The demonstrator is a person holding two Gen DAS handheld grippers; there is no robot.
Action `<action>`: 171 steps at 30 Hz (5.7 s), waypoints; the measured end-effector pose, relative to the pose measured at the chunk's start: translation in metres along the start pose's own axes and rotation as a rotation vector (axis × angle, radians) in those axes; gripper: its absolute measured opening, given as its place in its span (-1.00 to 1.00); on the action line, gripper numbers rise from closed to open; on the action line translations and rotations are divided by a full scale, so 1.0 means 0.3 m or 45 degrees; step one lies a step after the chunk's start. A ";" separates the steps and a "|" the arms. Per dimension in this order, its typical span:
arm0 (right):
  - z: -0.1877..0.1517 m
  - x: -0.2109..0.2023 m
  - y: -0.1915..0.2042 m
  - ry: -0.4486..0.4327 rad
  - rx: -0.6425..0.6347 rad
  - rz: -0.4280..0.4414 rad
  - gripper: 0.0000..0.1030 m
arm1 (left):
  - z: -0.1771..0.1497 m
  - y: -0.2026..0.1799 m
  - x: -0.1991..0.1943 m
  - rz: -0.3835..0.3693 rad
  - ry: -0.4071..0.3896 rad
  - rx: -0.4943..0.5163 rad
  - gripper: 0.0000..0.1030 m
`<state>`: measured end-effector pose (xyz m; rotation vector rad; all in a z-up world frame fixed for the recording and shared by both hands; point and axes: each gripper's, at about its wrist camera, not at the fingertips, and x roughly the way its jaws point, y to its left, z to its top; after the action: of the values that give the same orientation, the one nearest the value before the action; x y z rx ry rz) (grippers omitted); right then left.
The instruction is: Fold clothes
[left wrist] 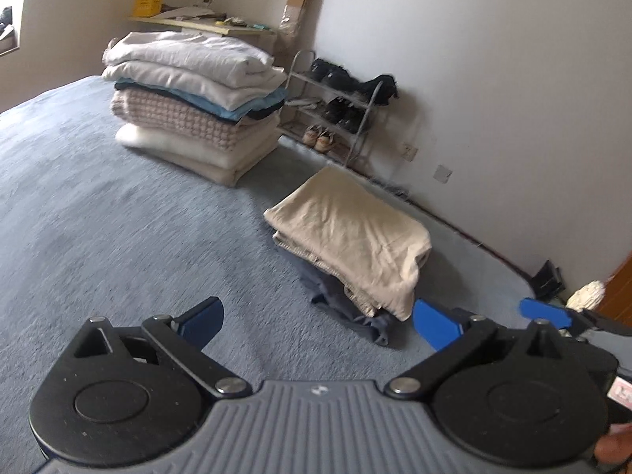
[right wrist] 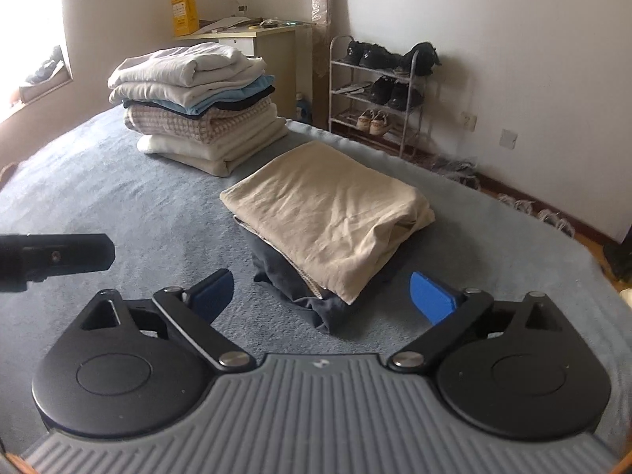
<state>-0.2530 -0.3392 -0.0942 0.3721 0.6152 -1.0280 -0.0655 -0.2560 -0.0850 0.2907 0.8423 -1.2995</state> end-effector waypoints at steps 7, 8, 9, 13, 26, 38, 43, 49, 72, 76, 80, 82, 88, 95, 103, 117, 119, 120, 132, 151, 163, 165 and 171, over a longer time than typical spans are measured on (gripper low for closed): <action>-0.013 -0.006 0.001 0.042 0.010 -0.104 0.97 | -0.006 -0.052 0.018 0.098 0.018 0.060 0.99; -0.016 -0.003 -0.002 0.054 0.015 -0.113 0.97 | -0.008 -0.059 0.022 0.099 0.024 0.067 0.99; -0.020 0.000 -0.006 0.066 0.021 -0.122 0.97 | -0.010 -0.066 0.024 0.103 0.029 0.077 0.99; -0.038 0.007 -0.009 0.084 -0.006 -0.167 0.97 | -0.024 -0.092 0.030 0.128 0.039 0.119 0.99; -0.063 -0.014 -0.017 0.105 -0.033 -0.206 0.97 | -0.038 -0.136 0.012 0.164 0.023 0.195 0.99; -0.064 -0.017 -0.026 0.112 -0.028 -0.216 0.97 | -0.041 -0.143 0.002 0.140 0.016 0.197 0.99; -0.065 -0.019 -0.023 0.112 -0.042 -0.216 0.97 | -0.041 -0.138 0.001 0.128 0.031 0.174 0.99; -0.070 -0.012 -0.016 0.121 -0.063 -0.215 0.97 | -0.038 -0.134 -0.001 0.121 0.046 0.156 0.99; -0.070 -0.031 -0.015 0.110 -0.062 -0.223 0.97 | -0.043 -0.147 -0.018 0.125 0.024 0.174 0.99; -0.070 -0.034 -0.017 0.108 -0.063 -0.225 0.97 | -0.044 -0.148 -0.020 0.126 0.023 0.178 0.99; -0.068 -0.032 -0.018 0.112 -0.060 -0.225 0.97 | -0.044 -0.150 -0.022 0.127 0.022 0.182 0.99; -0.067 -0.032 -0.018 0.113 -0.060 -0.226 0.97 | -0.044 -0.150 -0.022 0.128 0.021 0.185 0.99; -0.065 -0.030 -0.018 0.113 -0.062 -0.227 0.97 | -0.046 -0.152 -0.025 0.131 0.021 0.189 0.99; -0.070 -0.036 -0.017 0.111 -0.059 -0.230 0.97 | -0.045 -0.150 -0.025 0.135 0.020 0.188 0.99; -0.065 -0.035 -0.022 0.116 -0.059 -0.235 0.97 | -0.043 -0.149 -0.026 0.131 0.019 0.189 0.99; -0.067 -0.045 -0.028 0.113 -0.050 -0.252 0.97 | -0.042 -0.153 -0.031 0.128 0.015 0.191 0.99; -0.065 -0.044 -0.028 0.114 -0.050 -0.253 0.97 | -0.042 -0.154 -0.030 0.129 0.016 0.190 0.99; -0.065 -0.044 -0.028 0.114 -0.050 -0.253 0.97 | -0.042 -0.154 -0.031 0.130 0.016 0.190 0.99; -0.065 -0.046 -0.024 0.117 -0.051 -0.257 0.97 | -0.040 -0.152 -0.037 0.130 0.011 0.186 0.99; -0.071 -0.044 -0.038 0.116 -0.035 -0.258 0.97 | -0.048 -0.153 -0.029 0.136 0.025 0.186 0.99; -0.091 0.198 -0.225 0.005 0.169 0.049 0.97 | -0.047 -0.046 -0.018 0.271 -0.009 0.157 0.99; -0.082 0.292 -0.264 0.061 0.291 0.104 0.90 | -0.046 -0.024 -0.021 0.292 -0.003 0.151 0.99; -0.084 0.524 -0.312 0.171 0.540 0.205 0.43 | -0.060 0.013 -0.032 0.345 0.014 0.171 0.99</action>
<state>-0.2844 -0.4763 -0.2137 0.8554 0.4740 -0.9800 -0.0691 -0.2367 -0.0915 0.5018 0.6988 -1.1022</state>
